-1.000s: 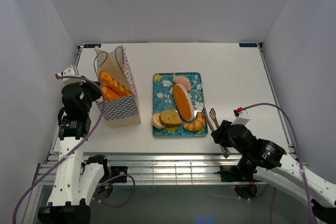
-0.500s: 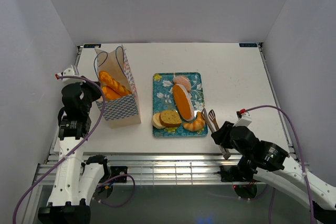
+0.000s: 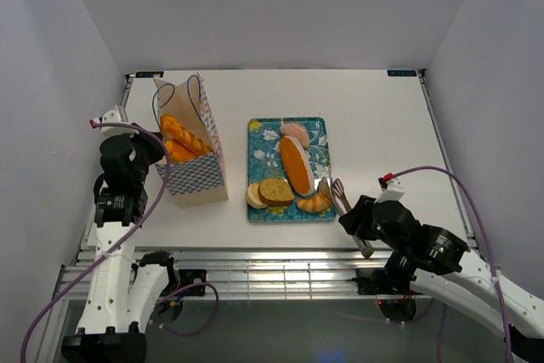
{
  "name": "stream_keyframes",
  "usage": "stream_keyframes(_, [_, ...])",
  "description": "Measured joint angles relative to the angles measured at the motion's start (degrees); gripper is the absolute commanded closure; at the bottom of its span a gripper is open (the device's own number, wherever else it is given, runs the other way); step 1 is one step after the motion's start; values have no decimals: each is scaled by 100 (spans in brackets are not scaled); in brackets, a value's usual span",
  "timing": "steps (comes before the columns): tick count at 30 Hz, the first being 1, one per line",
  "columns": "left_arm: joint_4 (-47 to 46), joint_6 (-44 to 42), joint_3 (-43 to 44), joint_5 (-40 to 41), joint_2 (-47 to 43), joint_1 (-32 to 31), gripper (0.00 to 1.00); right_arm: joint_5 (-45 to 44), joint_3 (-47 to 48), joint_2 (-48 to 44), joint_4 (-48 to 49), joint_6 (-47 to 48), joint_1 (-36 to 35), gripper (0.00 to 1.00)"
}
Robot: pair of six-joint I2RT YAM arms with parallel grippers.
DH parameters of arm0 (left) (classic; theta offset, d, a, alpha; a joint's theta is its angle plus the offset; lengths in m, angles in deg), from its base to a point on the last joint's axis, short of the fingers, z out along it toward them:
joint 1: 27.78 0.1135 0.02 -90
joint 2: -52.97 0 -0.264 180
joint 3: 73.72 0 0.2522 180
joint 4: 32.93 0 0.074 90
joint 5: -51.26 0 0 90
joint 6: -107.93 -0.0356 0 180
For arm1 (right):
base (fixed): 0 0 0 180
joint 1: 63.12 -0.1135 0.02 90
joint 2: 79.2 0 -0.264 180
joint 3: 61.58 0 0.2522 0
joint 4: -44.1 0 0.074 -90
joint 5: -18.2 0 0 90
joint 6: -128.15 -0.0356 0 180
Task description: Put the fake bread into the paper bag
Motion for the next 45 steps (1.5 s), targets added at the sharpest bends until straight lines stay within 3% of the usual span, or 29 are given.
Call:
stream_keyframes(23, [0,0,0,-24,2,0,88,317,0,557,-142,249,0,50])
stream_keyframes(32, [0,0,0,-61,2,0,88,382,-2,610,-116,310,0,64])
stream_keyframes(45, [0,0,0,-83,2,0,88,350,0,562,205,522,0,74])
